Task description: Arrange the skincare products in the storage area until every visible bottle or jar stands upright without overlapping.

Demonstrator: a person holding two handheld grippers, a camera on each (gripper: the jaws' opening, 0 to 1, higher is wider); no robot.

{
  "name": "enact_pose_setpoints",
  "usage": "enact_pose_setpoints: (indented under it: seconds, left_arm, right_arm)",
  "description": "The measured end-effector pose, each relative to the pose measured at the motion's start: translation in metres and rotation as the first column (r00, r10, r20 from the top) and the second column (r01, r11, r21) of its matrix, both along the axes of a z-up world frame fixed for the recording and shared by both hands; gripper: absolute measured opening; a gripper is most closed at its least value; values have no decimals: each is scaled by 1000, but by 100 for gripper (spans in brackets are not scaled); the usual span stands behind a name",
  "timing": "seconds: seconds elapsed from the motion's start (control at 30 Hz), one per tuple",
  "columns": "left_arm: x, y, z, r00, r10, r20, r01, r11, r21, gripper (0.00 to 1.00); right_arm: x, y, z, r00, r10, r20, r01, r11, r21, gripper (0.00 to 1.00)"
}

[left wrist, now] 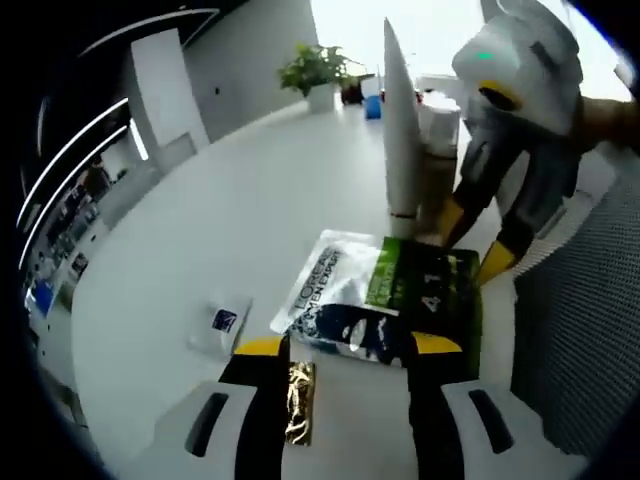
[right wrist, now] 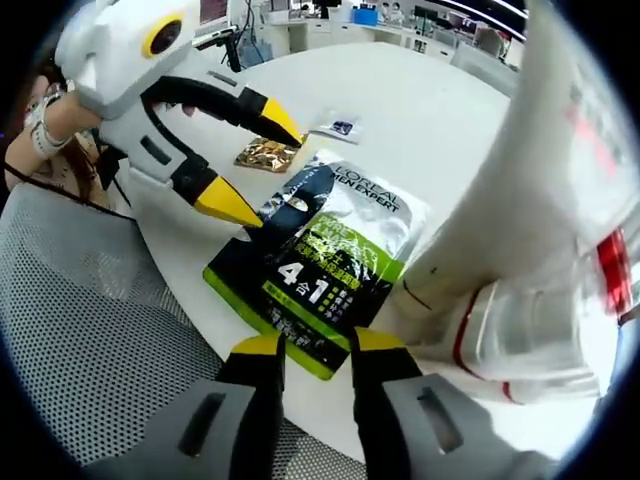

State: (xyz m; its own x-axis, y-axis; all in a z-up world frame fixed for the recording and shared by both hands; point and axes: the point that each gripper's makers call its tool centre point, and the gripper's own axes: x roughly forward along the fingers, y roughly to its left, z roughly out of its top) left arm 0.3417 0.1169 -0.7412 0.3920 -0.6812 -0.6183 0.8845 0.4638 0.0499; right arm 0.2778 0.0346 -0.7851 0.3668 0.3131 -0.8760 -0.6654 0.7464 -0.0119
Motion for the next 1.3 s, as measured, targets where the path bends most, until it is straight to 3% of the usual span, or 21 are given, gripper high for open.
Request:
enact_pose_setpoints:
  seconds: [0.2,0.33,0.4,0.57,0.67,0.8,0.9,1.03,1.3]
  left_arm:
    - [0,8,40,990,136,-22,-138,978,-156,55]
    - [-7,17,56,984,179,-12,-178,967,-181,61]
    - [-12,22,61,981,195,-2,-192,965,-178,66]
    - [-17,40,78,959,284,17,-275,941,-198,75]
    - [-23,51,88,936,351,2,-342,913,-224,80]
    - [-35,60,97,911,411,-14,-402,883,-241,85]
    - [-46,64,100,897,442,-14,-432,867,-247,88]
    - [-62,66,97,879,475,-32,-471,858,-204,92]
    - [-80,62,115,832,555,10,-540,812,-222,97]
  right_arm:
    - [0,0,0,1000,5,1,-5,1000,0,27]
    - [0,0,1,1000,11,5,-11,1000,-5,27]
    - [-4,4,3,999,41,-8,-41,999,4,32]
    - [-1,20,40,996,30,79,-42,987,157,26]
    - [-9,28,72,989,51,136,-83,966,247,31]
    - [-21,29,105,976,72,204,-133,943,306,33]
    - [-29,21,131,960,62,274,-156,929,336,37]
    - [-34,-5,159,935,13,355,-139,933,333,46]
    - [-38,-60,181,905,-28,424,-104,953,284,71]
